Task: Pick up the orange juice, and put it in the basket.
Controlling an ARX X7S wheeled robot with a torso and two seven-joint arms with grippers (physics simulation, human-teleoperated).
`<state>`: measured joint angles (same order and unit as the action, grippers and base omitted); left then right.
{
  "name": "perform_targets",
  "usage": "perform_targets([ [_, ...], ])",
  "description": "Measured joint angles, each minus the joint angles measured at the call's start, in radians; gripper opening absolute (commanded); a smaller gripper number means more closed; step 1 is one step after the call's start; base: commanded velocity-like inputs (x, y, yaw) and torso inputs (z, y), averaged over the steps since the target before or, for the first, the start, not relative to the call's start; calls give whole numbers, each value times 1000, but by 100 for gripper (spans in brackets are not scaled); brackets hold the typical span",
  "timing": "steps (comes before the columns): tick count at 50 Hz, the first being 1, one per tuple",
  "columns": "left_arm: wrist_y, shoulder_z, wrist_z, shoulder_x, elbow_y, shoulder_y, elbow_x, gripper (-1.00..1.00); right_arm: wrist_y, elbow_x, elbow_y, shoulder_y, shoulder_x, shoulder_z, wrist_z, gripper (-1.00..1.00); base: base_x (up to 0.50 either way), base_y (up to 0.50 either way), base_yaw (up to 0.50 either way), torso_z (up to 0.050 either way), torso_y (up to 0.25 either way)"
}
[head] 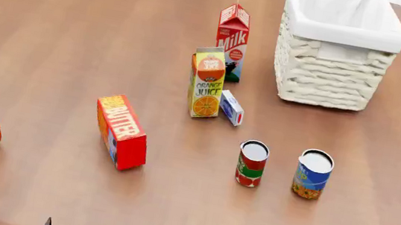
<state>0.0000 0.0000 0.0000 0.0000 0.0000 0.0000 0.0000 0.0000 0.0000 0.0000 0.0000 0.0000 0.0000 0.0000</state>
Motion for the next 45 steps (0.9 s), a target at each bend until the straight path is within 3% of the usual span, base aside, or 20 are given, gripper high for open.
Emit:
perform_targets([
  [28,4,61,-61,-51,-2,-3,-52,100,3,31,-8,4,56,-69,68,100,0,0,0,0,0],
  [45,5,89,-88,-76,-2,-4,-76,100,39,40,-54,5,85,-105,92,100,222,0,0,0,0],
])
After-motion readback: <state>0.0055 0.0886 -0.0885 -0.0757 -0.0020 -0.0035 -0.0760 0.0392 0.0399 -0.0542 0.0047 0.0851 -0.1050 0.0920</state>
